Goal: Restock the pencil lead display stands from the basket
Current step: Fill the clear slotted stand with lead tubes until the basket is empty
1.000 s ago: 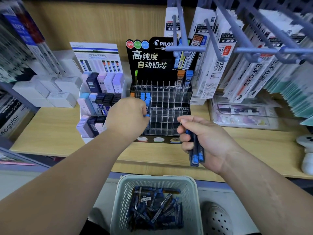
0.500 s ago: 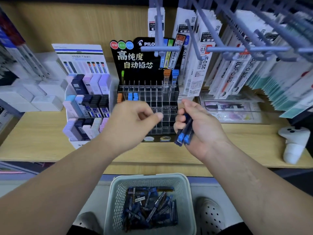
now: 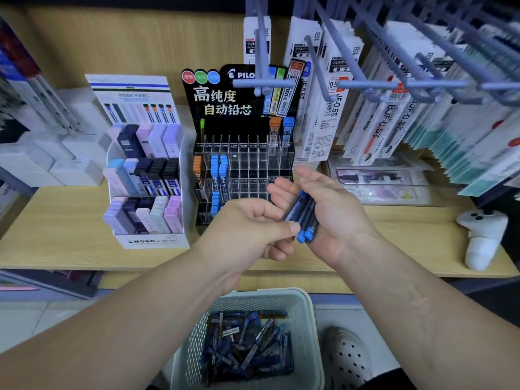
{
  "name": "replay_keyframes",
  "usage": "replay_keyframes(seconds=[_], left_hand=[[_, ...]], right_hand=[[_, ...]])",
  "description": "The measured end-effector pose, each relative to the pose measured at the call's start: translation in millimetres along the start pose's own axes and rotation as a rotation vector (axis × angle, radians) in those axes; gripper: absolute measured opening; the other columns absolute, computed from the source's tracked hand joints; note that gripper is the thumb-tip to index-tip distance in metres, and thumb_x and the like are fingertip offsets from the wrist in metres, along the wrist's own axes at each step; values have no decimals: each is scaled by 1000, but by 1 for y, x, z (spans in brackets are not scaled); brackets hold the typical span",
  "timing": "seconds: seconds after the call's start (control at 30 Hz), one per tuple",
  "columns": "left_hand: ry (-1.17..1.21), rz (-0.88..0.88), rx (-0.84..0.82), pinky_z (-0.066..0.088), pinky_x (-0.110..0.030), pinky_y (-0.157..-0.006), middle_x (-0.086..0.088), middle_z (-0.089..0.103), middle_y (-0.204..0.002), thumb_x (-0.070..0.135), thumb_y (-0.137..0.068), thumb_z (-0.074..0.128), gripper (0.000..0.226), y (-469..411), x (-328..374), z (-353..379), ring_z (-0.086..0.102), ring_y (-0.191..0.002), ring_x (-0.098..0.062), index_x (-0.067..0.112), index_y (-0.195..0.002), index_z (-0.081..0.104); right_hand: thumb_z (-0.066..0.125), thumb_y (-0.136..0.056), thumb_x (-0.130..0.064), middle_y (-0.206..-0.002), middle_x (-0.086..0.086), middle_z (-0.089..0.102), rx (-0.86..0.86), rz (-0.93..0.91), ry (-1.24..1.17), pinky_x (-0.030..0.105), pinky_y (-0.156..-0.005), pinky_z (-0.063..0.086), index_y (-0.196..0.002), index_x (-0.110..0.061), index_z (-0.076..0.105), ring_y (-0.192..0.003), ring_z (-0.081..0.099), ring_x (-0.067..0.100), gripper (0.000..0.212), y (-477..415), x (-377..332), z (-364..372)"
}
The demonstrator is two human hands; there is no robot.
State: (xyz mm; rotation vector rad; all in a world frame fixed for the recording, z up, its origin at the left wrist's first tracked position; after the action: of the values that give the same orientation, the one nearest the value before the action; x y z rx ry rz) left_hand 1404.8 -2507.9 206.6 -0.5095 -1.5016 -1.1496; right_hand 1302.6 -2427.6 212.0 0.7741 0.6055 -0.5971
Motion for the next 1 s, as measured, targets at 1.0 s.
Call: replay_keyframes(seconds=[1.0], left_hand=[[-352, 278, 210, 43, -26, -58, 5, 61, -71, 6, -88, 64, 26, -19, 11, -17, 52, -63, -10, 29, -94, 74]], right_hand=[[65, -98, -14, -60, 1, 47, -276, 56, 861, 21, -40, 32, -80, -13, 61, -44, 39, 10, 18, 6, -1, -15]])
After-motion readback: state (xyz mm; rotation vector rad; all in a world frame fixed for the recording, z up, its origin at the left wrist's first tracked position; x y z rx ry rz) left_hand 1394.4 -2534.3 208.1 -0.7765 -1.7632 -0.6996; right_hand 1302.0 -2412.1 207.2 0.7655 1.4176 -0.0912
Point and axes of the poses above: each hand's wrist, its own y-axis away from the middle knuckle, its own z-axis out of the palm, x = y × z, the point moved 2 cm from there along -y, towards the middle knuckle
